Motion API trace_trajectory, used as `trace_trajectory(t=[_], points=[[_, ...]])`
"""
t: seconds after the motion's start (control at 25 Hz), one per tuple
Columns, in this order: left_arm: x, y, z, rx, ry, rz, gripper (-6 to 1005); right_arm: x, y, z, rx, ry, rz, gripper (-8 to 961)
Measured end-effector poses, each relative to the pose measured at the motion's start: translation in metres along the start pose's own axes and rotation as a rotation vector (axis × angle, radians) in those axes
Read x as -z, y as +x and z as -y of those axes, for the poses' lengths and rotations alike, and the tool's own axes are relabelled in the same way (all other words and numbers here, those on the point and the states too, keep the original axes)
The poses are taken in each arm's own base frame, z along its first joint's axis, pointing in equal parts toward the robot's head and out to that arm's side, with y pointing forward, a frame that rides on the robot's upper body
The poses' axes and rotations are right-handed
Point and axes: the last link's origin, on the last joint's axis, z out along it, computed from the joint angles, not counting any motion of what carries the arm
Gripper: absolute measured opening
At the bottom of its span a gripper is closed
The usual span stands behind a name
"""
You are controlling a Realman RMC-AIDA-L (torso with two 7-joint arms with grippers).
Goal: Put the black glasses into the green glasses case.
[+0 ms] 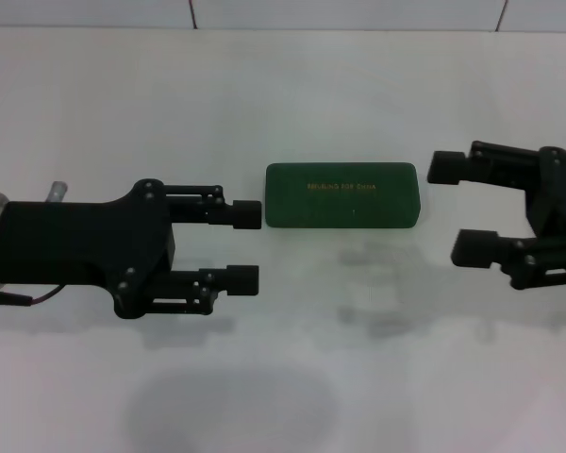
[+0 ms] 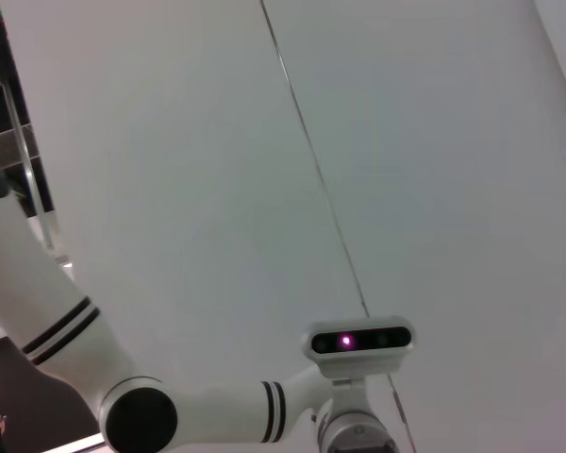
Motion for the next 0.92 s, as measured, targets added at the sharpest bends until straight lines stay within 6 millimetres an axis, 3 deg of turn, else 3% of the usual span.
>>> trace_trajectory(t=[0.92], points=[[0.005, -0.012, -0.003, 0.054, 0.023, -0.005, 652, -0.004, 0.012, 0.007, -0.059, 0.029, -0.018, 848]])
